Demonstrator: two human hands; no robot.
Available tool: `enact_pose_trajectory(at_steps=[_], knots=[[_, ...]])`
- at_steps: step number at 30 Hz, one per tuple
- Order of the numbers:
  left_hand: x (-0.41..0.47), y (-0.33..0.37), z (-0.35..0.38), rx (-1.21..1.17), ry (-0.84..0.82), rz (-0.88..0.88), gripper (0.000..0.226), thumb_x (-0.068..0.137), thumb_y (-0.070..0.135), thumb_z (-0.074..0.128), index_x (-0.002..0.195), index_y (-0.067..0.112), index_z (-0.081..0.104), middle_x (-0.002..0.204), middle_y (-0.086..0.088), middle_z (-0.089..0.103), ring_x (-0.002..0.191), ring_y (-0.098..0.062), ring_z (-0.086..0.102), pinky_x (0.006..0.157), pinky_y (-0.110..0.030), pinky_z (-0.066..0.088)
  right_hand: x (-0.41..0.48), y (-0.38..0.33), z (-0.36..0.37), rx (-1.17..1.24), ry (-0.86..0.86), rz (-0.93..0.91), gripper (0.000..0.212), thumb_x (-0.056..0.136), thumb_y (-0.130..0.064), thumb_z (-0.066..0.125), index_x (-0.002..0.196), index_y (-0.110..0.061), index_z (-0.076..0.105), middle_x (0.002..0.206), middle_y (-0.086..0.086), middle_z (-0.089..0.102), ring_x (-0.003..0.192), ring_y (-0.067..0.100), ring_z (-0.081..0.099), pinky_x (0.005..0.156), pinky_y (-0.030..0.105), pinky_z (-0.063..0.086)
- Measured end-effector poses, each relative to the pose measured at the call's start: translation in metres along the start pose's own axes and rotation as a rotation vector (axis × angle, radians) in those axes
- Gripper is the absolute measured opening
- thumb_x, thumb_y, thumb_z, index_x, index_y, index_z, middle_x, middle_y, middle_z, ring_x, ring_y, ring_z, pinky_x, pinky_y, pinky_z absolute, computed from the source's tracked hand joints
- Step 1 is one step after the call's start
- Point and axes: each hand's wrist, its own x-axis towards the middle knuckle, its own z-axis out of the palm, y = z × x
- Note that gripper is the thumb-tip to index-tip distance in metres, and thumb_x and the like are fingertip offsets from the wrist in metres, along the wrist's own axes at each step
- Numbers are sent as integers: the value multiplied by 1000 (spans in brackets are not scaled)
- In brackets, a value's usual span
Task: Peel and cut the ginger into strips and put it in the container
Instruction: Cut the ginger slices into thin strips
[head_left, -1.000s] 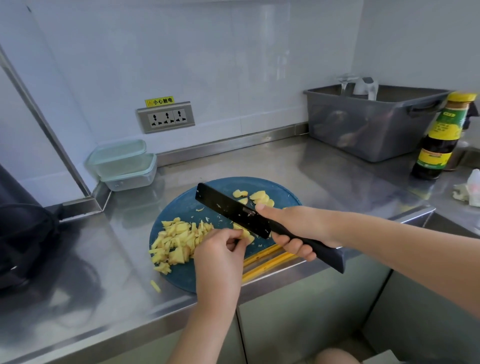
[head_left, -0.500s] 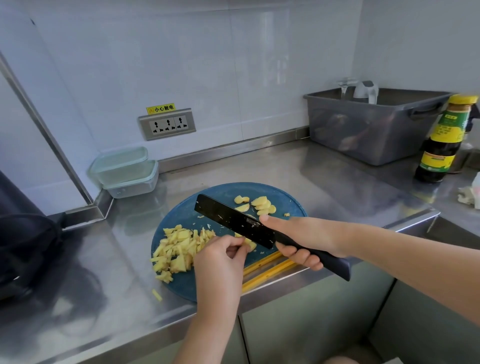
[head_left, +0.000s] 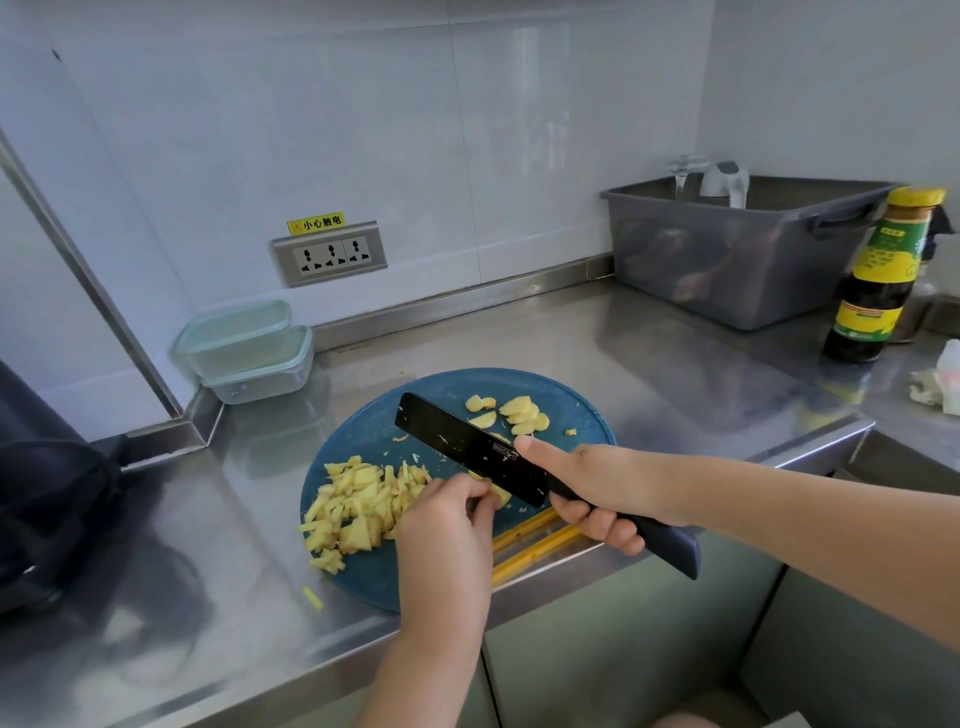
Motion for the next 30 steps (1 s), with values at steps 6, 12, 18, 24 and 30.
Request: enact_pose_trajectory(at_steps=[6, 12, 18, 24, 30], knots=[[3, 0, -2, -61, -15, -56, 10, 75, 10, 78, 83, 15, 77, 78, 4, 70, 66, -4, 61, 57, -2, 37, -1, -8, 3, -84, 35, 71, 71, 80, -83, 18, 54, -19, 31, 43, -4, 29, 33, 10, 28, 40, 15, 27], [-2, -2, 9, 73, 28, 99, 25, 57, -3, 87, 75, 10, 76, 65, 2, 65, 55, -12, 61, 51, -13, 43, -5, -20, 5, -134, 39, 152, 70, 80, -84, 14, 54, -20, 26, 41, -5, 25, 32, 10, 23, 39, 16, 24], [-5, -1, 12, 166, 14, 139, 31, 47, -7, 89, 68, 11, 74, 60, 1, 61, 51, -13, 59, 48, -13, 36, -5, -21, 7, -136, 43, 180, 70, 79, -85, 16, 54, -21, 25, 41, -5, 24, 32, 10, 21, 39, 16, 23], [-4, -1, 11, 122, -8, 112, 28, 50, -7, 88, 66, 11, 74, 60, 2, 62, 50, -12, 59, 47, -10, 36, -8, -28, 8, -141, 39, 212, 70, 78, -86, 18, 52, -21, 26, 41, -6, 25, 31, 10, 23, 37, 14, 25], [2, -4, 11, 23, 12, 57, 28, 49, -5, 90, 65, 13, 75, 60, 4, 65, 49, -8, 59, 56, 3, 22, -6, -32, 2, -155, 3, 213, 71, 77, -87, 21, 50, -21, 24, 40, -6, 24, 30, 10, 21, 37, 14, 22]])
